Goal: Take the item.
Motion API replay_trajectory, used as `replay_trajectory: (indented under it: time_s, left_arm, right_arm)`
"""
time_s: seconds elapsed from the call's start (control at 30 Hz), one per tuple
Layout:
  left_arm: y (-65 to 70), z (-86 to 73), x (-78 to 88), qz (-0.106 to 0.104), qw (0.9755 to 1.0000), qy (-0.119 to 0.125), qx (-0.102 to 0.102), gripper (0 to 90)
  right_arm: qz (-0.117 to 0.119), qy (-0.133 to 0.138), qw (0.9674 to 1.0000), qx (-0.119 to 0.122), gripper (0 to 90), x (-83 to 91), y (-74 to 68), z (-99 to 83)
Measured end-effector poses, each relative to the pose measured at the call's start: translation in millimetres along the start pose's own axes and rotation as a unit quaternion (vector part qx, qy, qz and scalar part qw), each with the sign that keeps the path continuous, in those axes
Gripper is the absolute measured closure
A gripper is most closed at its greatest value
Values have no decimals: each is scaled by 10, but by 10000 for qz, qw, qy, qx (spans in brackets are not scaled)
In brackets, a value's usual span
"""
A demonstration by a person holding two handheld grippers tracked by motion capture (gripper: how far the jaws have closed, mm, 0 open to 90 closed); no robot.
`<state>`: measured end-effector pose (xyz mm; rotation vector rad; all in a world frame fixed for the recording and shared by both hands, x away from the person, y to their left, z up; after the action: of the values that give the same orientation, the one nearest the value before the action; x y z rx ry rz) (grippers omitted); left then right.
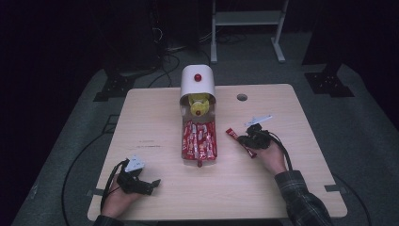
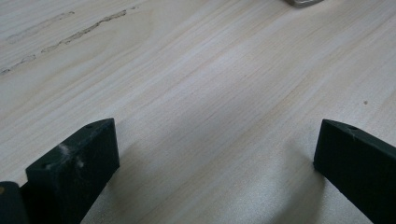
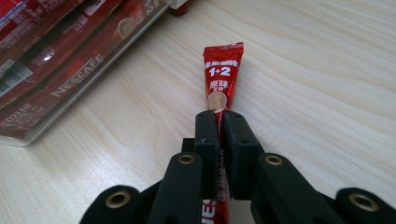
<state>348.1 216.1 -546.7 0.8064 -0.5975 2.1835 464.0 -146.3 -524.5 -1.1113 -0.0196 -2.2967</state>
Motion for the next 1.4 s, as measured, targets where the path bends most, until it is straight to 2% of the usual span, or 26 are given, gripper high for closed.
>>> replay_trajectory:
  time_s: [0.13,0.27,0.4,0.53,0.7,0.77,0.87,1.03,1.13,1.4]
  left_arm:
    - [1,0,1,-4,10000,-3,4,0]
    - [1,0,1,-4,10000,-3,4,0]
    - [1,1,-1,0,10000,6,7,0]
    - [1,1,-1,-6,10000,-4,1,0]
    - [0,2,-2,-5,10000,1,-2,0]
    - [0,2,-2,-5,10000,1,-3,0]
    - [0,2,-2,-6,10000,1,-2,0]
    - [0,2,-2,-6,10000,2,-3,0]
    - [0,2,-2,-7,10000,-1,-5,0]
    - [0,1,0,-11,10000,-13,-6,0]
  right_arm:
    - [-17,7,10000,10,807,-12,2,-1]
    - [-1,35,10000,-26,719,0,0,9]
    - [12,66,9999,-142,567,32,-5,21]
    - [17,202,9997,-163,417,82,-2,59]
    - [-26,190,9996,-187,242,137,-21,58]
    - [-40,192,9996,-209,133,160,-31,57]
    - [-172,222,9995,-164,110,195,-25,60]
    - [-90,215,9995,-207,108,257,-34,20]
    - [-147,157,9996,-199,107,299,-11,-35]
    - [-197,275,9993,-159,108,449,45,-116]
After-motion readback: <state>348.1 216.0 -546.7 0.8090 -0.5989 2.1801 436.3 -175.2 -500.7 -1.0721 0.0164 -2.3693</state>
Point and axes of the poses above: each handheld gripper's, and its own axes: x roughly backward along the jaws, z roughly out of its top, y roughly to its right, the point moved 9 cm from there along -x, roughly forward along the jaws, and after that the axes turned 12 degrees about -x, right-handed, at the moved point
